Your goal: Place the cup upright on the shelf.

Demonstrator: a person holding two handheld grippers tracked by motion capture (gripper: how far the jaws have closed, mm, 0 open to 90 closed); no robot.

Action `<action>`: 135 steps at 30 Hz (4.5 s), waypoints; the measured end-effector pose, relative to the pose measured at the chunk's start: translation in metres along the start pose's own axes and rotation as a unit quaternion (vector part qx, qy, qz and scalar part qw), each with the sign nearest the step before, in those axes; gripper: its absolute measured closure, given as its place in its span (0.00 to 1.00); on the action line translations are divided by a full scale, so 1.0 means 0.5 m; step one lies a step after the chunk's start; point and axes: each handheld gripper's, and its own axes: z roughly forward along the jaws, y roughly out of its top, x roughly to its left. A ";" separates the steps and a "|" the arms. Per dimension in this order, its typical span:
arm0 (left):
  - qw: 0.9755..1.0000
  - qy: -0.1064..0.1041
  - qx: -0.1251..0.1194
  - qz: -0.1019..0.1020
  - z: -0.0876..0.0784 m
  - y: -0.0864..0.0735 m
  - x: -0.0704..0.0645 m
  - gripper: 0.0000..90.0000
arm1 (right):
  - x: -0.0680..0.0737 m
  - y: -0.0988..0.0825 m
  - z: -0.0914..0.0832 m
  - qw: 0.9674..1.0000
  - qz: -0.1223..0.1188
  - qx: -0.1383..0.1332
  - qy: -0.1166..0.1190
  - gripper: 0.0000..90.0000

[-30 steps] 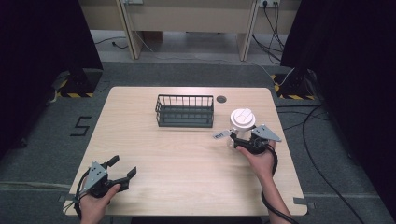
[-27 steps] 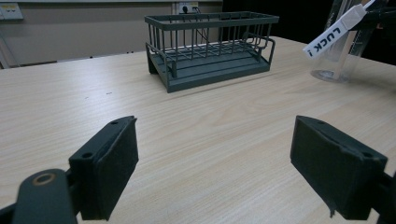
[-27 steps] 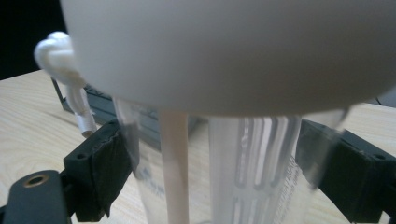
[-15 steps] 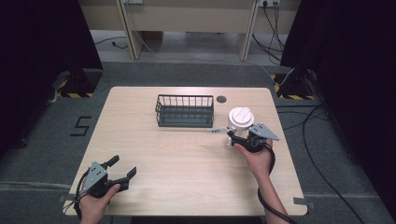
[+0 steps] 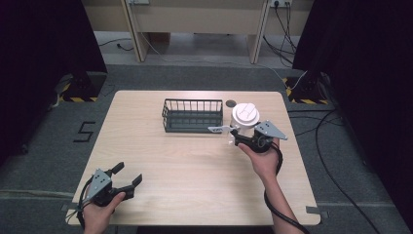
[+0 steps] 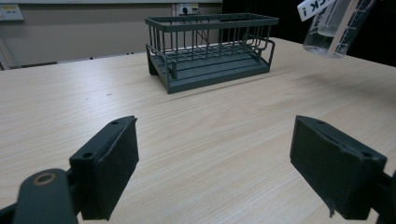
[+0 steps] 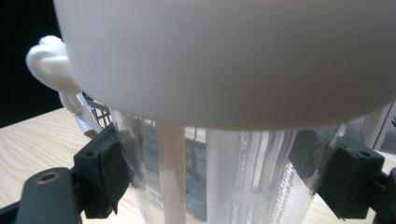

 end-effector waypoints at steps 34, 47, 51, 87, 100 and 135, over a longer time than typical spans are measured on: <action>1.000 -0.001 -0.006 -0.004 -0.002 0.002 0.002 0.17 | 0.052 0.097 0.109 1.000 -0.007 -0.010 0.020 0.19; 1.000 -0.002 -0.007 -0.003 0.000 0.003 0.000 0.17 | 0.065 0.140 0.117 0.999 -0.015 -0.027 0.025 0.19; 1.000 -0.001 -0.007 -0.004 -0.001 0.003 0.001 0.17 | 0.069 0.150 0.126 0.999 -0.014 -0.029 0.025 0.20; 1.000 -0.004 -0.010 -0.006 -0.002 0.004 0.002 0.16 | 0.085 0.177 0.256 1.000 0.006 -0.007 0.012 0.19; 1.000 -0.006 -0.007 -0.004 0.000 0.004 0.002 0.16 | 0.094 0.170 0.304 1.000 0.002 0.015 0.008 0.19; 1.000 -0.011 -0.009 -0.003 0.000 0.005 0.002 0.16 | 0.115 0.096 0.370 0.997 0.002 0.071 0.005 0.19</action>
